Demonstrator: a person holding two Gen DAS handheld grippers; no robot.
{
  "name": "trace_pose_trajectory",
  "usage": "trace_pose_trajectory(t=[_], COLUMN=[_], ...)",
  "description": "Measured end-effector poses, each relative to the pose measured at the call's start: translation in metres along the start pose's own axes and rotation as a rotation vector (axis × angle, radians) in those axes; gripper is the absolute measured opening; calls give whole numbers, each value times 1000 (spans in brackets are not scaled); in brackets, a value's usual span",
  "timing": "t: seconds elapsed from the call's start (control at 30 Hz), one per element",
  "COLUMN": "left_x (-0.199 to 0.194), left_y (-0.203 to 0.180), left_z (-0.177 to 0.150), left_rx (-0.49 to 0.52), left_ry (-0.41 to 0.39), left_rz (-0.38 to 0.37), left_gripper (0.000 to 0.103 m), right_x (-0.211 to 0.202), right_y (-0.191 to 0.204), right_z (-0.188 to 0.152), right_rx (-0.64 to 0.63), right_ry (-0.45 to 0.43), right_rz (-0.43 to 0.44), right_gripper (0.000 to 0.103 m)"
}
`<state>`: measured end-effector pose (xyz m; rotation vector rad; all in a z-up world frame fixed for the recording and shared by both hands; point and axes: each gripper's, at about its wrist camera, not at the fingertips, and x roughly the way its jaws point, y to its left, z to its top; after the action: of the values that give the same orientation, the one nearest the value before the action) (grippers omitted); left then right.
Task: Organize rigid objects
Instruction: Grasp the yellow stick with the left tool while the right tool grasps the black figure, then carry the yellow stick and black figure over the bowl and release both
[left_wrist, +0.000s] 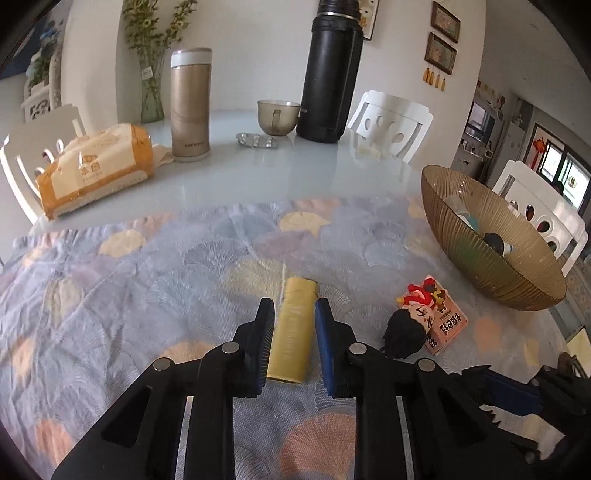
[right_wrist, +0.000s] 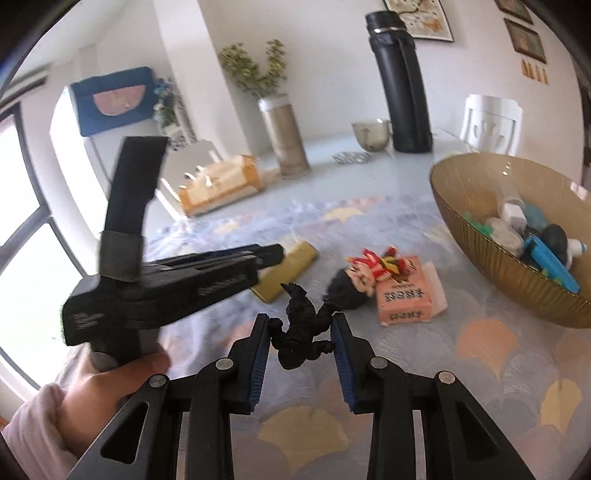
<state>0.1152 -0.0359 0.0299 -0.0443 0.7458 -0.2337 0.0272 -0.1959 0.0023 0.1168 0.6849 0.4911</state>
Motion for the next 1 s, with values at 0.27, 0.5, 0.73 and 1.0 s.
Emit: trace_pose_trajectory(t=[0.27, 0.5, 0.73, 1.0], left_x=[18, 30, 13, 3], left_y=[-4, -16, -27, -17], left_z=[0, 1, -2, 0], left_rx=[27, 102, 152, 99], left_ry=[95, 151, 63, 12], left_rz=[41, 78, 91, 78], left_gripper=[30, 21, 21, 21], right_x=[-8, -9, -11, -15], right_y=[-4, -10, -8, -10], right_z=[0, 1, 1, 1], right_rx=[34, 70, 66, 76], right_ry=[-35, -36, -53, -80], right_rz=[28, 36, 34, 43], right_gripper=[33, 33, 33, 33])
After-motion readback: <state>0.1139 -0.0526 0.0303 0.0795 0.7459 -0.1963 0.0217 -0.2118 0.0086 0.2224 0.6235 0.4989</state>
